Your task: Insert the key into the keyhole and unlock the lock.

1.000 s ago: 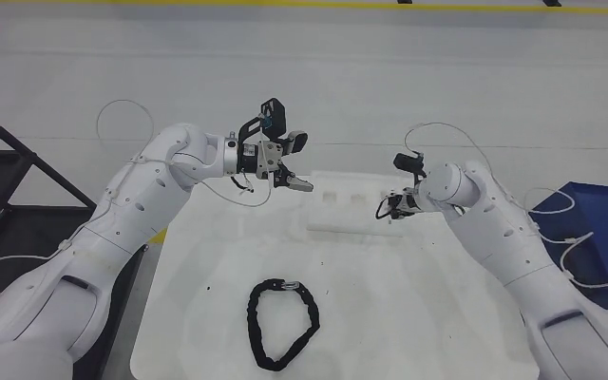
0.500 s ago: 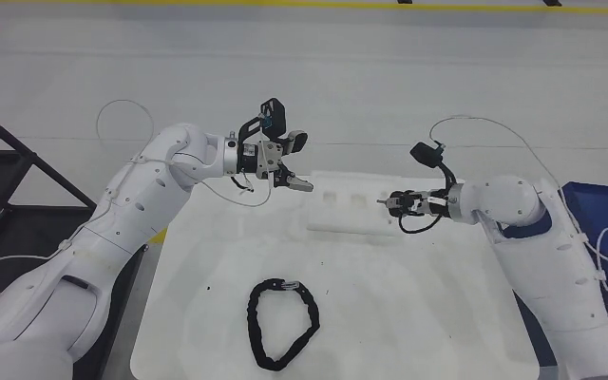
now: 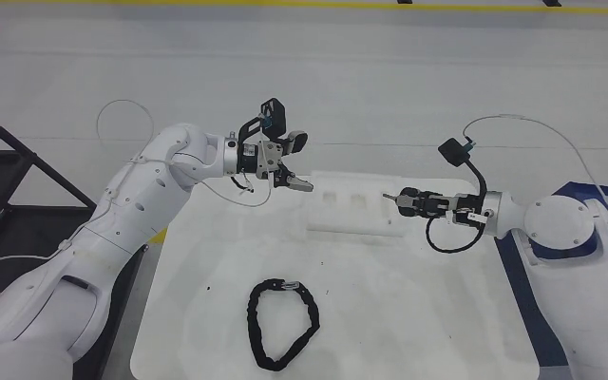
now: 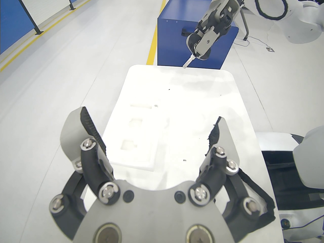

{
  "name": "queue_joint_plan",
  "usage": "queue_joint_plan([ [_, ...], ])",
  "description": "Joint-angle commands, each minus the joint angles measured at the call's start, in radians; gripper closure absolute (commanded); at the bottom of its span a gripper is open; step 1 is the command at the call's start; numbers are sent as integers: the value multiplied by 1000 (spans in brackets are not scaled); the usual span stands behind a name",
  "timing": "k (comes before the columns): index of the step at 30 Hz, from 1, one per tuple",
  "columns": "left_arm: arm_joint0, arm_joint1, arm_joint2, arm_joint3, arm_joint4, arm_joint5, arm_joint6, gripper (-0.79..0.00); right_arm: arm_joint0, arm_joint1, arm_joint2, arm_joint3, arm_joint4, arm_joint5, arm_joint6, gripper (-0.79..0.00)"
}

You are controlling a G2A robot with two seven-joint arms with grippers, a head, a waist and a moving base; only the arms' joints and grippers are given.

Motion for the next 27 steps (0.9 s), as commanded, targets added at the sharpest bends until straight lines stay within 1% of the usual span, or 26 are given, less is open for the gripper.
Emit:
queue_joint_plan([
  [1, 0, 0, 0, 0, 0, 0, 0, -785, 0, 0, 0, 0, 0, 0, 0, 0],
  [7, 0, 0, 0, 0, 0, 0, 0, -785, 0, 0, 0, 0, 0, 0, 0, 0],
  [10, 19, 4, -10, -18, 58, 67, -21, -785, 0, 0, 0, 0, 0, 0, 0, 0],
  [12, 41, 8, -6, -32, 83, 82, -55, -785, 0, 0, 0, 0, 0, 0, 0, 0],
  [16, 81, 18, -4, -49, 127, 50, -103, -785, 0, 0, 0, 0, 0, 0, 0, 0],
  [20, 130, 28, 0, -35, 145, 0, -127, -785, 0, 0, 0, 0, 0, 0, 0, 0],
  [25, 181, 42, 29, -48, 133, 0, -160, -785, 0, 0, 0, 0, 0, 0, 0, 0],
  [27, 196, 49, 50, -69, 125, 0, -170, -785, 0, 0, 0, 0, 0, 0, 0, 0],
])
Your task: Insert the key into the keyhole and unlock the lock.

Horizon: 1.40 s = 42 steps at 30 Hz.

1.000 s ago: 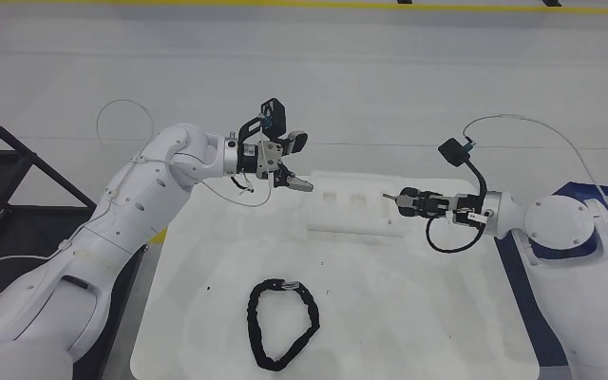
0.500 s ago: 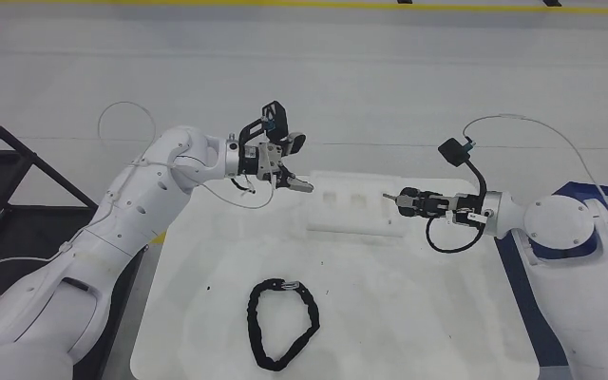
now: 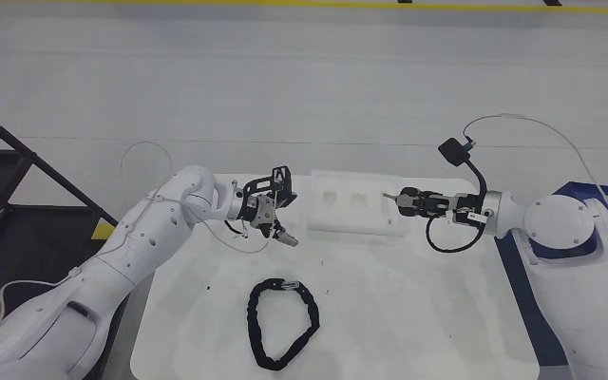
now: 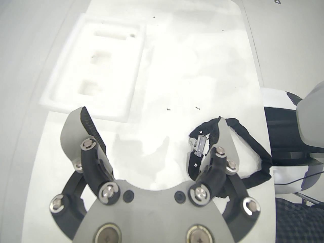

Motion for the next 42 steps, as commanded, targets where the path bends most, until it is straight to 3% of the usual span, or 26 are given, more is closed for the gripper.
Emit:
queue_joint_plan([
  [1, 9, 7, 17, -17, -9, 0, -3, -785, 0, 0, 0, 0, 0, 0, 0, 0],
  [9, 18, 44, 114, -68, -7, 0, 40, -785, 0, 0, 0, 0, 0, 0, 0, 0],
  [17, -25, 82, 241, -90, 59, 0, 111, -785, 0, 0, 0, 0, 0, 0, 0, 0],
  [37, -23, 82, 240, -90, 58, 6, 114, -785, 0, 0, 0, 0, 0, 0, 0, 0],
  [39, -6, 83, 226, -90, 76, 36, 145, -785, 0, 0, 0, 0, 0, 0, 0, 0],
  [42, 26, 95, 192, -64, 124, 0, 248, -785, 0, 0, 0, 0, 0, 0, 0, 0],
])
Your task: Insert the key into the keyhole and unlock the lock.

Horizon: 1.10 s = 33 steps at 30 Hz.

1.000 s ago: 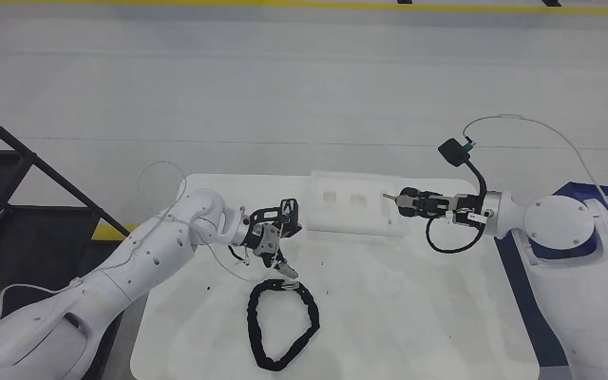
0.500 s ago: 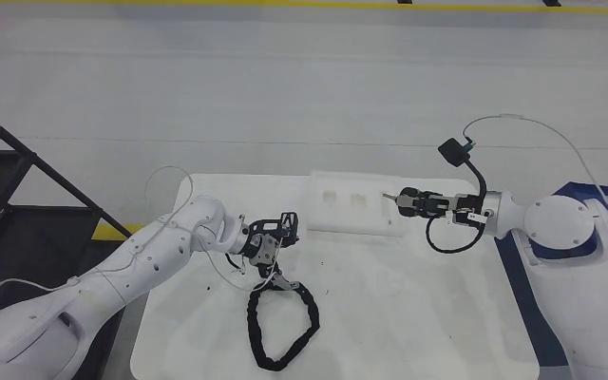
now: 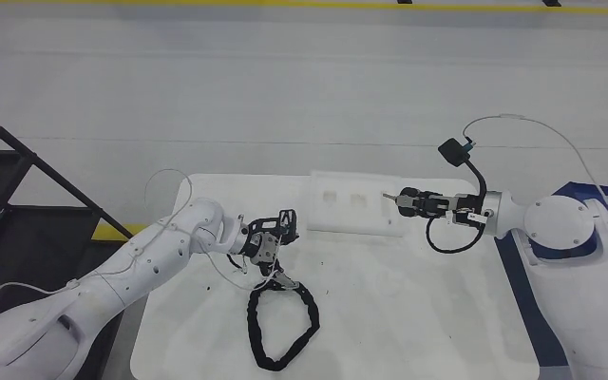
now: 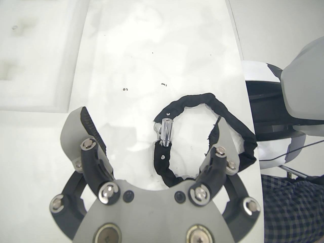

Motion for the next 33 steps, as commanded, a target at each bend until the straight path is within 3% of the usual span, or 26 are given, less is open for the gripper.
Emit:
queue_joint_plan([
  [1, 21, 9, -19, 12, 40, -14, 76, -785, 0, 0, 0, 0, 0, 0, 0, 0],
  [6, 72, 51, -11, -42, 286, -14, 315, -785, 0, 0, 0, 0, 0, 0, 0, 0],
  [11, 87, 96, 8, -4, 567, -14, 597, -785, 0, 0, 0, 0, 0, 0, 0, 0],
  [15, 100, 106, -1, 39, 704, 5, 752, -785, 0, 0, 0, 0, 0, 0, 0, 0],
  [23, 142, 70, 16, 124, 713, 29, 795, -785, 0, 0, 0, 0, 0, 0, 0, 0],
  [33, 175, 27, 6, 130, 695, 140, 739, -785, 0, 0, 0, 0, 0, 0, 0, 0],
])
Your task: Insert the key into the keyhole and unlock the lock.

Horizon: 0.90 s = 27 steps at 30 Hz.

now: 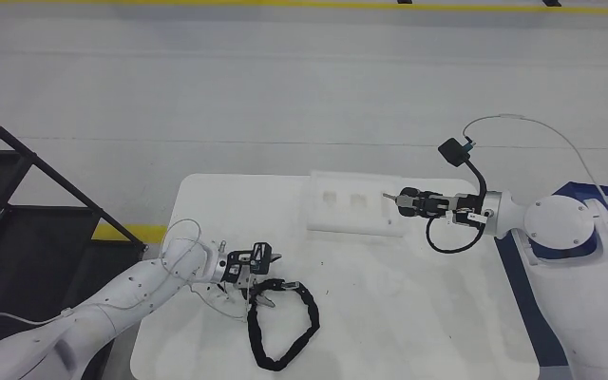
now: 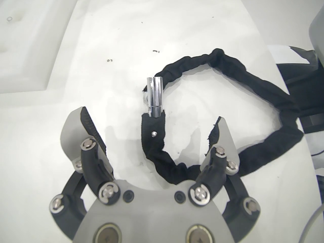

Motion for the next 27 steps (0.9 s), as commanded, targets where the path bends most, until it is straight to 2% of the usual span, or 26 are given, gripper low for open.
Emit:
queue_joint_plan([
  [1, 5, -4, -1, -8, 17, 13, -3, -785, 0, 0, 0, 0, 0, 0, 0, 0],
  [9, 25, -18, -5, -4, 60, 17, 11, -785, 0, 0, 0, 0, 0, 0, 0, 0],
  [11, 27, -23, -7, -1, 68, 17, 5, -446, 0, 0, 0, 0, 0, 0, 0, 0],
  [12, 29, -25, -9, 0, 69, 17, 2, -397, 0, 0, 0, 0, 0, 0, 0, 0],
  [20, 34, -44, -22, 14, 73, 18, -23, -533, 0, 0, 0, 0, 0, 0, 0, 0],
  [22, 37, -48, -24, 13, 79, 28, -32, -523, 0, 0, 0, 0, 0, 0, 0, 0],
  [24, 40, -51, -28, 12, 79, 29, -37, -566, 0, 0, 0, 0, 0, 0, 0, 0],
  [25, 41, -53, -30, 12, 79, 29, -42, -545, 0, 0, 0, 0, 0, 0, 0, 0],
  [27, 44, -57, -34, 14, 79, 34, -53, -551, 0, 0, 0, 0, 0, 0, 0, 0],
])
